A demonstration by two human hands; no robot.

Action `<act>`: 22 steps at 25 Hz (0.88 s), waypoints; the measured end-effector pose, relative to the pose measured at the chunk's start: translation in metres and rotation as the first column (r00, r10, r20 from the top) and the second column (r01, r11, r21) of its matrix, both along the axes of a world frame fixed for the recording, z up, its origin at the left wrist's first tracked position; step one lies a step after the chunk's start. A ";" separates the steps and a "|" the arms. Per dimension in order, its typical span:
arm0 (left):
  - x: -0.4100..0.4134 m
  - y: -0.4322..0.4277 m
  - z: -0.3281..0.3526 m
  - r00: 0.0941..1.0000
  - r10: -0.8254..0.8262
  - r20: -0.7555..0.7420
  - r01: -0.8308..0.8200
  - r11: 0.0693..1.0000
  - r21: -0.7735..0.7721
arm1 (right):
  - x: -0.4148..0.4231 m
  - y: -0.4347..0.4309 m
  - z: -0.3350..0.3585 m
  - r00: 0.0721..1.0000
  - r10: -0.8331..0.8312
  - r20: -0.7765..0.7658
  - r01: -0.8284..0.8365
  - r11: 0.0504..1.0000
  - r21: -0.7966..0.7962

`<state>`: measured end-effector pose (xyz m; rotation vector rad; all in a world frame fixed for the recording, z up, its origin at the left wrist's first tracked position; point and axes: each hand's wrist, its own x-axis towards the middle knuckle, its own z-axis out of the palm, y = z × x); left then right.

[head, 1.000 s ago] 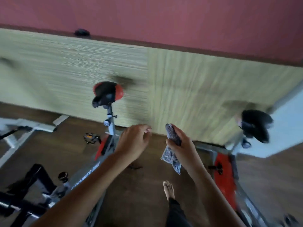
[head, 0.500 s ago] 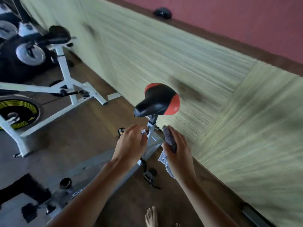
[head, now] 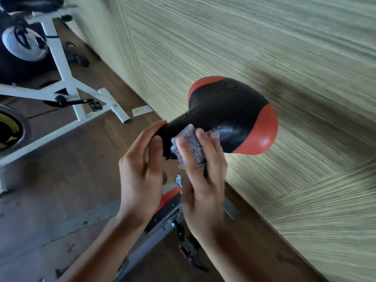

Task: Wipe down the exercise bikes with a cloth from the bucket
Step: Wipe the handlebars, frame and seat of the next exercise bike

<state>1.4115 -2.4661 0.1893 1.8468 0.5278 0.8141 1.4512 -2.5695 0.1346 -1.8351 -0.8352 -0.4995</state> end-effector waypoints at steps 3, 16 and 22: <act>0.003 -0.003 -0.002 0.998 0.029 0.050 -0.026 0.998 -0.053 | 0.005 0.029 -0.006 1.000 0.002 -0.005 -0.002 1.000 0.019; 0.006 -0.009 -0.015 0.997 0.074 0.031 -0.076 0.994 0.078 | 0.022 0.021 -0.012 1.000 0.017 0.020 -0.019 0.997 0.068; 0.006 -0.015 -0.019 0.993 0.115 -0.014 -0.112 0.987 0.119 | 0.012 0.022 -0.010 0.996 -0.017 0.082 0.017 1.000 0.001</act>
